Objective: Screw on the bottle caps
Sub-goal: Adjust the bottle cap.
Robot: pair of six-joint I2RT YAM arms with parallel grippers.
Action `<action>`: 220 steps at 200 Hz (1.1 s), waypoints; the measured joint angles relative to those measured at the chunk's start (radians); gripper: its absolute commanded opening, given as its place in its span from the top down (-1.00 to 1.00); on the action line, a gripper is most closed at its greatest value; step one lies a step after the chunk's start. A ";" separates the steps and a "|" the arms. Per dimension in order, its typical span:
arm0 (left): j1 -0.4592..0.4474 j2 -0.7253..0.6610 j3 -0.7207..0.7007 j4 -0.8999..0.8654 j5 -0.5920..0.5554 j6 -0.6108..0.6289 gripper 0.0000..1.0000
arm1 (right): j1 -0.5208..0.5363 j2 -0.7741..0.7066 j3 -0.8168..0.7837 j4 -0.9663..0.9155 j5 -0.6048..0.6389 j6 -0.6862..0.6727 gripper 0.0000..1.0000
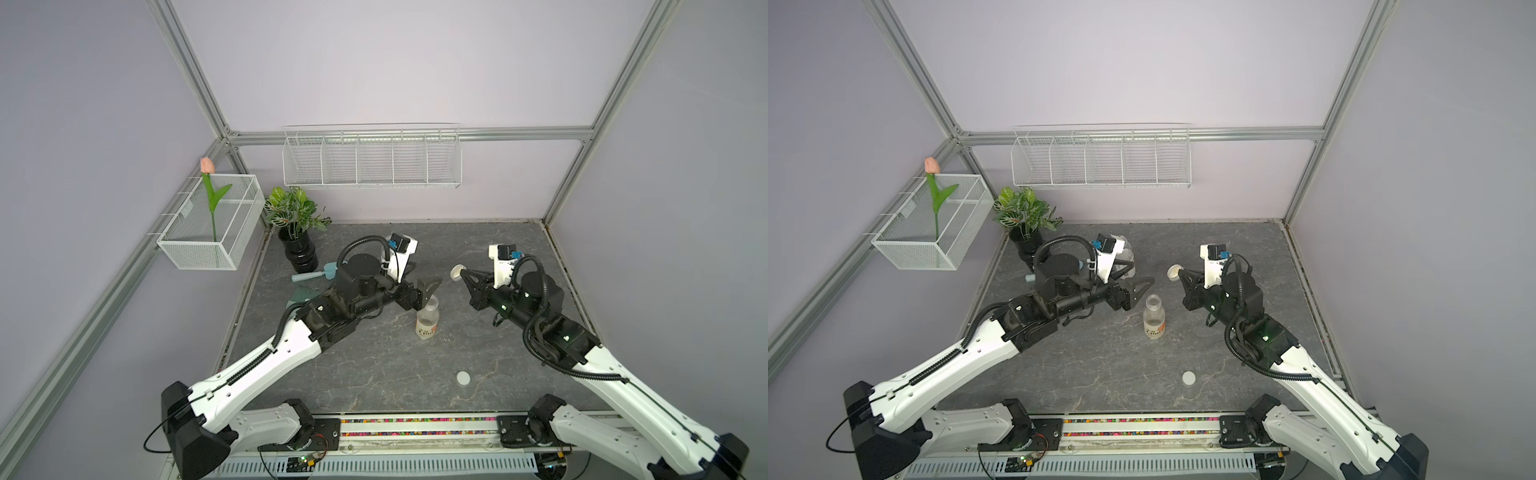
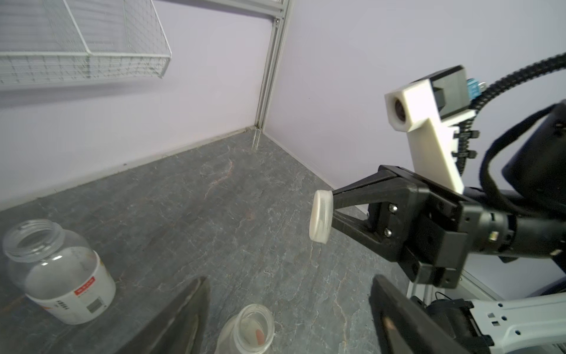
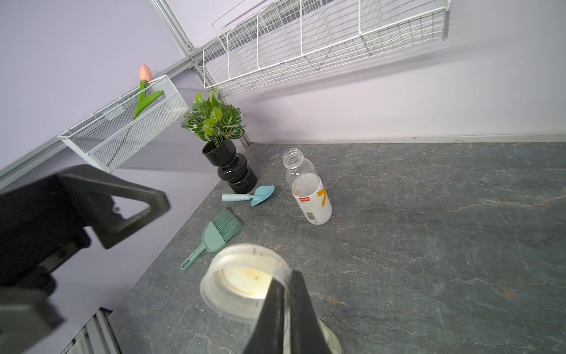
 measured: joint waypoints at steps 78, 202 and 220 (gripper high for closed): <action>-0.001 0.062 0.017 0.017 0.084 -0.018 -0.46 | 0.037 -0.007 0.010 -0.051 -0.010 0.014 0.86; -0.008 0.124 0.074 0.023 0.150 -0.043 0.24 | 0.111 -0.008 0.039 -0.105 0.036 0.045 0.86; -0.008 0.124 0.077 0.014 0.146 -0.043 0.24 | 0.114 -0.003 0.041 -0.106 0.042 0.044 0.86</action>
